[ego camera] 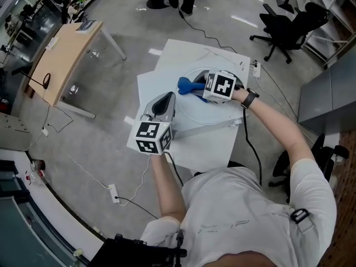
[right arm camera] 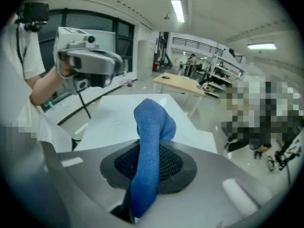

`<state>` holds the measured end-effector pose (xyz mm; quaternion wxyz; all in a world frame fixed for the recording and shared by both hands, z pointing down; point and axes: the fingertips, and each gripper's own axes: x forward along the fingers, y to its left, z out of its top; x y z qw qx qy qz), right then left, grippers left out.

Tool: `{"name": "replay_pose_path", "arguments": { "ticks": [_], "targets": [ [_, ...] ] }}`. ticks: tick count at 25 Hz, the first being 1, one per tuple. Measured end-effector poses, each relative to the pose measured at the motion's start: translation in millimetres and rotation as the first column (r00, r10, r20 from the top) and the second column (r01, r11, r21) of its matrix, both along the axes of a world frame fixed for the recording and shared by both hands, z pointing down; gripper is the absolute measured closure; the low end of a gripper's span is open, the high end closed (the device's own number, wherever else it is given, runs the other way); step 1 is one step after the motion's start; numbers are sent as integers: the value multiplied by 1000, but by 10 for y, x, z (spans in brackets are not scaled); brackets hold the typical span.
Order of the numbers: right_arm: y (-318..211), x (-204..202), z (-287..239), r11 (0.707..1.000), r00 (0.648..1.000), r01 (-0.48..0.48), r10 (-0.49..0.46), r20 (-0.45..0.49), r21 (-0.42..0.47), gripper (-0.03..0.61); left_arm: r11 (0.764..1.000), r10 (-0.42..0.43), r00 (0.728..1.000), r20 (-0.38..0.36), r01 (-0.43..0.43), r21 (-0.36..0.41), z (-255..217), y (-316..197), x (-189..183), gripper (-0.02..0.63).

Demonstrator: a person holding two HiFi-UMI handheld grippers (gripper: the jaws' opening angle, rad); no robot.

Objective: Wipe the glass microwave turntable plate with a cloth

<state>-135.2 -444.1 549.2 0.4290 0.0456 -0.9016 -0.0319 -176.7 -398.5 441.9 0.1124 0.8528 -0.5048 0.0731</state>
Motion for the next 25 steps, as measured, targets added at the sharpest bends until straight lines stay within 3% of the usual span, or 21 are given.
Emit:
{"name": "replay_pose_path", "arguments": {
  "ticks": [4, 6, 8, 10, 13, 16, 21, 23, 25],
  "targets": [
    [-486, 400, 97, 968, 977, -36, 87, -196, 250, 505, 1000, -13, 1000, 0, 13, -3, 38, 24, -90, 615],
    [-564, 674, 113, 955, 946, -11, 106, -308, 295, 505, 1000, -23, 1000, 1, 23, -7, 58, 25, -144, 615],
    [-506, 937, 114, 965, 911, 36, 75, -405, 259, 506, 999, -31, 1000, -1, 31, -9, 70, 22, -169, 615],
    [-337, 1190, 112, 977, 864, 116, -10, -504, 180, 508, 999, -35, 999, -5, 35, -11, 76, 18, -172, 615],
    [6, 1483, 75, 972, 782, 231, -155, -604, 48, 509, 999, -36, 999, -9, 36, -13, 89, 11, -169, 615],
    [394, 1478, 14, 943, 756, 323, -305, -579, -77, 509, 999, -40, 999, -12, 40, -19, 111, 3, -187, 615],
    [902, 1066, 47, 867, 770, 453, -497, -399, -205, 509, 999, -42, 999, -13, 42, -20, 115, 17, -169, 615],
    [955, 878, 109, 860, 792, 460, -510, -337, -219, 509, 999, -44, 999, -10, 44, -19, 105, 28, -169, 615],
    [897, 642, 126, 880, 832, 434, -474, -289, -194, 509, 999, -51, 999, -8, 50, -17, 96, 41, -188, 615]
  ]
}}
